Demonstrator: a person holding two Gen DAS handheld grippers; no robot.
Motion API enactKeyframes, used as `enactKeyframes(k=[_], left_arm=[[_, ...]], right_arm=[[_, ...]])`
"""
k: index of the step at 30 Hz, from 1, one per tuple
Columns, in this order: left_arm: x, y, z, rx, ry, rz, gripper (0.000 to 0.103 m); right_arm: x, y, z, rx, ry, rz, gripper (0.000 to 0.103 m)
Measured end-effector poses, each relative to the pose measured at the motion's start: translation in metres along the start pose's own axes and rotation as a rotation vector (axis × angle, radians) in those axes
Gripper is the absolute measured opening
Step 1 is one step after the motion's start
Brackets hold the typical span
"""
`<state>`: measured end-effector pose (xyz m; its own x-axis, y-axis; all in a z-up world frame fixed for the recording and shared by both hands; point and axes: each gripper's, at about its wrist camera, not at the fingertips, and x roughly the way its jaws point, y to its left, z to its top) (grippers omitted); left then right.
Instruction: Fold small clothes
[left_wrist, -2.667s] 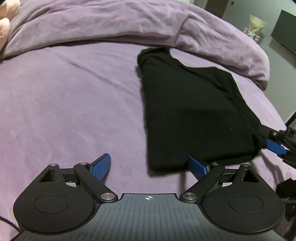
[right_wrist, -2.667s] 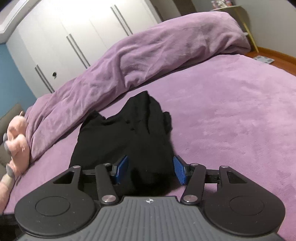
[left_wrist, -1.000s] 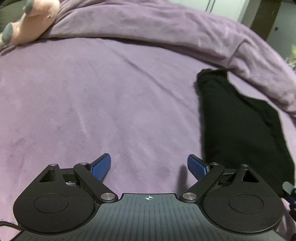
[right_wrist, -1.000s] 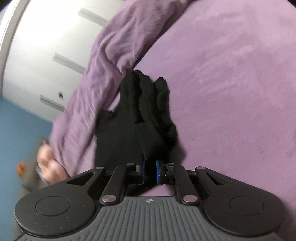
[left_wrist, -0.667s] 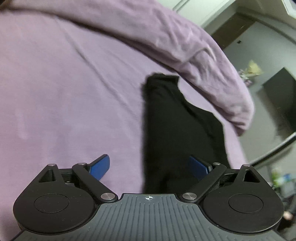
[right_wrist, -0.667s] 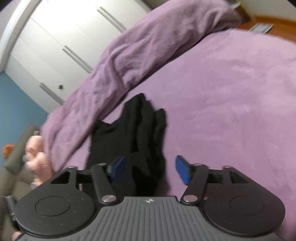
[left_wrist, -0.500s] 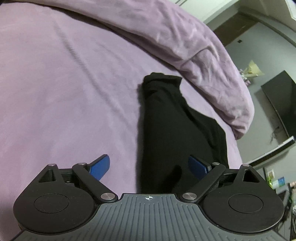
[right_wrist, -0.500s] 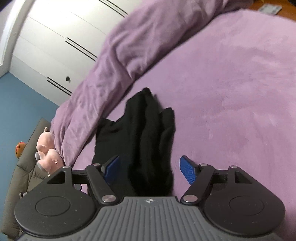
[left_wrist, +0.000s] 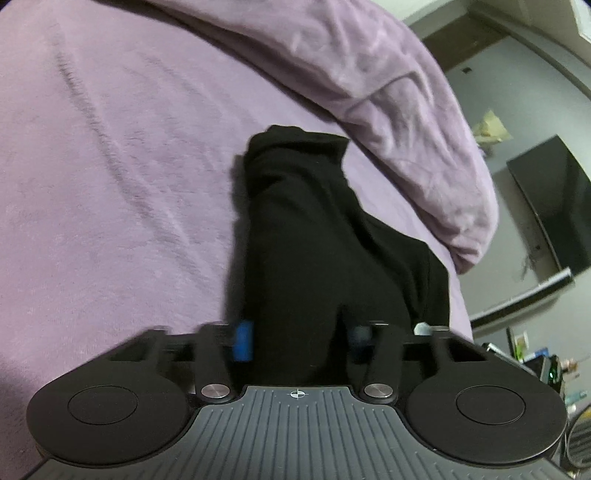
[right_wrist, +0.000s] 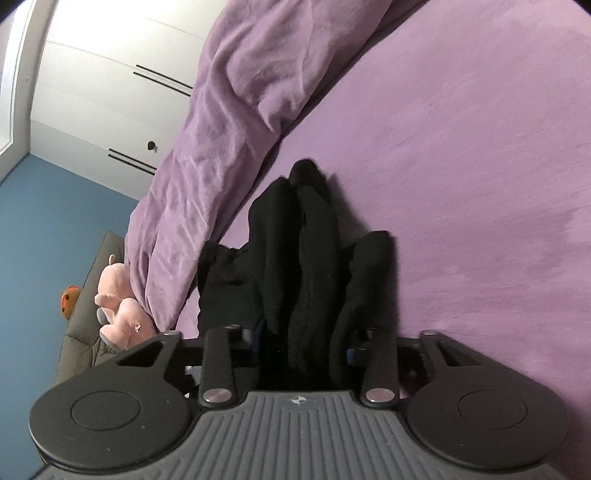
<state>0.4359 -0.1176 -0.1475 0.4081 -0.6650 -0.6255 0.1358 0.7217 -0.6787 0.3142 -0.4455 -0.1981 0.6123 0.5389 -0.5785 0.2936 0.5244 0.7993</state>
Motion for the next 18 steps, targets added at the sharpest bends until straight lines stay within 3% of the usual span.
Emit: enactKeyframes(k=[2, 5, 11, 16, 18], left_arm=[[-0.003, 0.001, 0.001, -0.003, -0.002, -0.013, 0.032], [-0.014, -0.005, 0.002, 0.012, -0.013, -0.031, 0.031], [-0.077, -0.010, 0.008, 0.048, -0.053, -0.041, 0.031], [-0.138, 0.014, -0.012, 0.086, -0.044, 0.035, 0.034], [-0.146, 0.027, -0.026, 0.115, -0.033, 0.112, 0.038]], right_arm=[[0.000, 0.010, -0.004, -0.031, -0.016, 0.005, 0.023], [-0.008, 0.030, -0.007, -0.054, -0.023, 0.075, 0.022], [-0.017, 0.075, -0.023, -0.055, 0.016, 0.179, 0.022], [-0.013, 0.091, -0.062, -0.014, 0.106, 0.232, 0.022], [-0.009, 0.094, -0.080, -0.037, 0.147, 0.205, 0.027]])
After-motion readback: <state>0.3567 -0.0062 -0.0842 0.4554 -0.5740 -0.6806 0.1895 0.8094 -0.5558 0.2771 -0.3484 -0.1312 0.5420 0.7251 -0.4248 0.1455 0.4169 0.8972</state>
